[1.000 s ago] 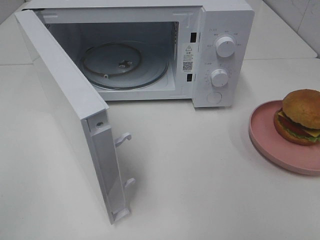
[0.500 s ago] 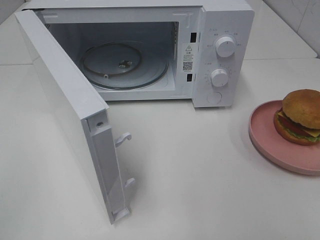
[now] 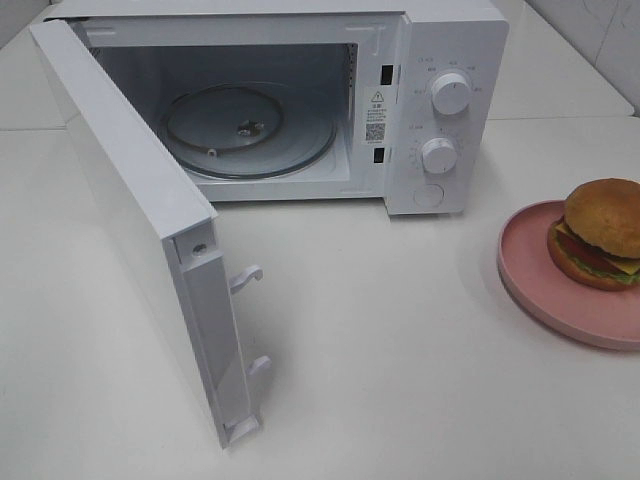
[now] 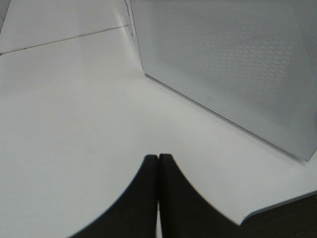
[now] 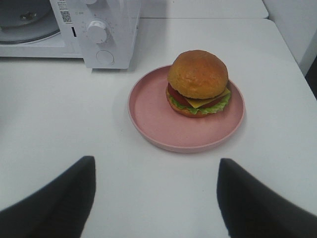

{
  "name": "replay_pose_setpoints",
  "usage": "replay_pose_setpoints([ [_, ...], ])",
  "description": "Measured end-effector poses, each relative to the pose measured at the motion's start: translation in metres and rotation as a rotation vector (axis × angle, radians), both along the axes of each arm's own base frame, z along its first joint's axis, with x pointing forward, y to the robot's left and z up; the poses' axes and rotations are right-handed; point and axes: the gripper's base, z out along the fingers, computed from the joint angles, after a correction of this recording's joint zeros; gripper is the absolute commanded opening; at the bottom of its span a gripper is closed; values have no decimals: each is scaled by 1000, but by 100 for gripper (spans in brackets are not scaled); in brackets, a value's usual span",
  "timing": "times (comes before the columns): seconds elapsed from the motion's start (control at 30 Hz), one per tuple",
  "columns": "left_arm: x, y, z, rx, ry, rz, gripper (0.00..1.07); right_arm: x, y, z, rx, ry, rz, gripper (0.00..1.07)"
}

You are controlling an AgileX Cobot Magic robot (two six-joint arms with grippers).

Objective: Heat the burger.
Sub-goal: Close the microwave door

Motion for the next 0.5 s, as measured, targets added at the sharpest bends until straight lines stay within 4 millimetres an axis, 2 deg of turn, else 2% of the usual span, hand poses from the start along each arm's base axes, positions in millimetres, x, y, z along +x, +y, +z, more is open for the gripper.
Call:
replay_pose_setpoints([
  [0.4,0,0,0,0,-2,0,0,0,0,0,-4,0,4,67],
  [0.5,2,0,9,9,-67,-9,0,0,0,0,-4,0,4,67],
])
